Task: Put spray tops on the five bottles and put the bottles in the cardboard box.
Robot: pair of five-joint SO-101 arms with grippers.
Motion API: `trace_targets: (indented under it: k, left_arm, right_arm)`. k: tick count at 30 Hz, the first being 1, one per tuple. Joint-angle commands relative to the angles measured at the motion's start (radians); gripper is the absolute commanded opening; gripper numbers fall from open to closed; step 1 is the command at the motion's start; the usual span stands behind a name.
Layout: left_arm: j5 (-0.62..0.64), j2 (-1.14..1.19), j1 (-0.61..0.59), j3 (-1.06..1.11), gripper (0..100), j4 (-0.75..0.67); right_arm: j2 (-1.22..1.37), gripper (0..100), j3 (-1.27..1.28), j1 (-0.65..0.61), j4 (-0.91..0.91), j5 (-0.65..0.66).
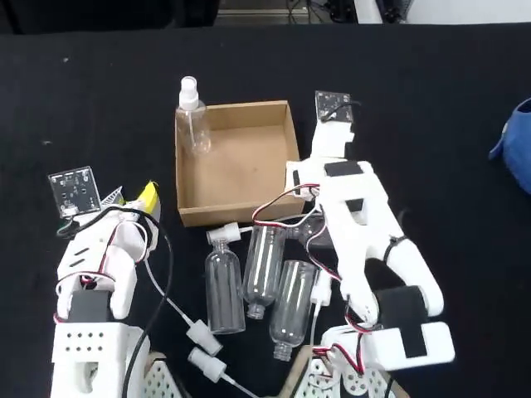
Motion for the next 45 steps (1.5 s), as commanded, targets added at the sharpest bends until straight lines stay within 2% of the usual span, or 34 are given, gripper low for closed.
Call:
trace_targets:
  k: [1, 5, 13, 28, 32, 45]
  left_arm:
    - [0.003, -0.018, -0.002, -0.015, 3, -0.02]
    - [0.003, -0.018, -0.008, -0.015, 3, -0.02]
    - [0.003, -0.017, -0.008, -0.013, 3, -0.021]
    - [-0.003, -0.026, -0.008, 0.001, 3, -0.028]
    - [-0.041, -0.026, -0.008, 0.008, 3, -0.046]
    - [-0.041, -0.025, -0.008, 0.008, 3, -0.049]
  right_arm:
    - [0.002, 3.5, -0.054, -0.011, 0.028, 0.002]
    - [0.005, 1.0, -0.053, -0.015, 0.046, 0.057]
    - [0.002, 1.0, -0.03, -0.015, 0.048, 0.069]
    - [-0.002, 1.0, -0.033, -0.02, 0.092, 0.061]
    - [-0.058, 1.0, -0.025, -0.063, 0.123, 0.061]
    - [-0.071, 1.3, 0.001, -0.071, 0.094, 0.063]
